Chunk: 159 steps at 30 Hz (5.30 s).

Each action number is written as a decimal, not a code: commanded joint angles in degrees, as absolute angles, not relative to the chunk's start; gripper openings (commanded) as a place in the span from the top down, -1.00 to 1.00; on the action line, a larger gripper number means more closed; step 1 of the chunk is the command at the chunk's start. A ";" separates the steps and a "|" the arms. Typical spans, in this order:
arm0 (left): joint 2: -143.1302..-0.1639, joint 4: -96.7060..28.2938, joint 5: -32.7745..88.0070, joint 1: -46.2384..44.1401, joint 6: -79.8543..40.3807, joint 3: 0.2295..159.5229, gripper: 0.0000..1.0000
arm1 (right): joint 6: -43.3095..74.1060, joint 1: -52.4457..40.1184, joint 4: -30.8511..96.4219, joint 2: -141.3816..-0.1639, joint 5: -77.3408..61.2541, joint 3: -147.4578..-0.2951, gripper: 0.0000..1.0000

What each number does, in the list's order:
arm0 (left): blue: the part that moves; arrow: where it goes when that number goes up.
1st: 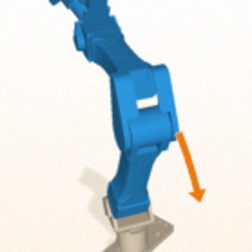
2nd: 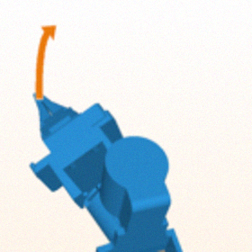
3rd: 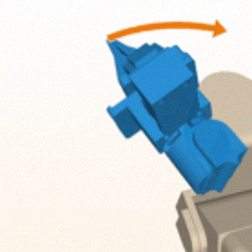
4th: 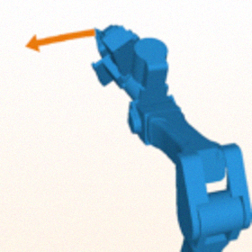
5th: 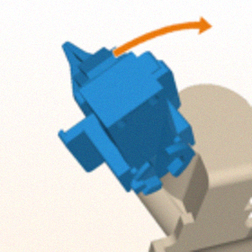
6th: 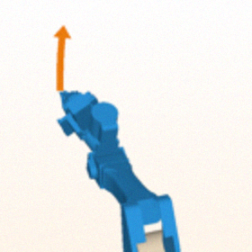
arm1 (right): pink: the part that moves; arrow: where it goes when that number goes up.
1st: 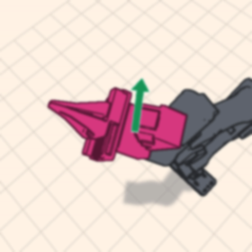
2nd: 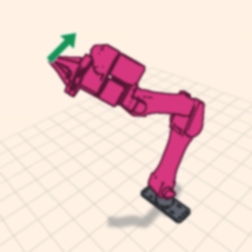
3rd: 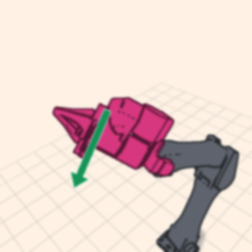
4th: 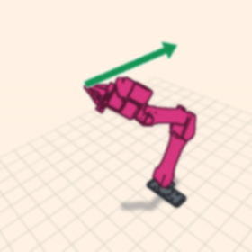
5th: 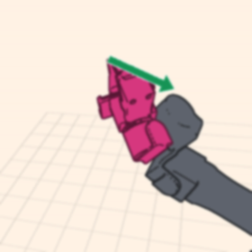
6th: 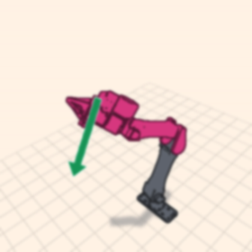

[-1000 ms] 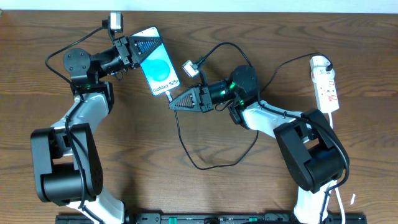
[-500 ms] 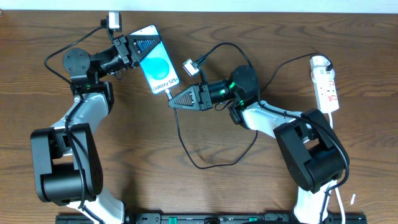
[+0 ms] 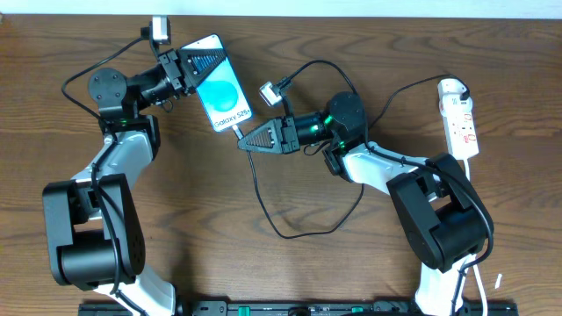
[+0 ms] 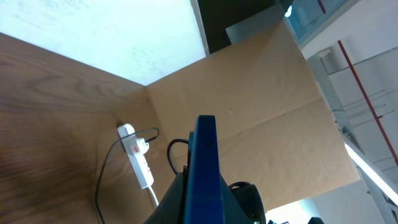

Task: Plug charger to phone and switch on socket
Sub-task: 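Push the plug up into the phone's port with the right gripper, then hold the plug pressed into the phone with the right gripper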

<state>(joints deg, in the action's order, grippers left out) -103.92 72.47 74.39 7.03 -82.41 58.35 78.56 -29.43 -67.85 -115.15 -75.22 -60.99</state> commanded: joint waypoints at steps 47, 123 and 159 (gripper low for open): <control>-102.65 72.49 70.48 6.09 -81.89 59.05 0.85 | 80.16 -27.29 -68.38 -115.04 -58.19 -61.91 0.98; -102.65 64.10 68.20 9.17 -81.25 59.05 0.85 | 71.07 -30.00 -64.93 -115.04 -66.52 -61.91 0.98; -102.65 64.12 74.35 7.29 -78.81 59.05 0.85 | 72.38 -30.00 -64.95 -115.04 -65.71 -61.91 0.98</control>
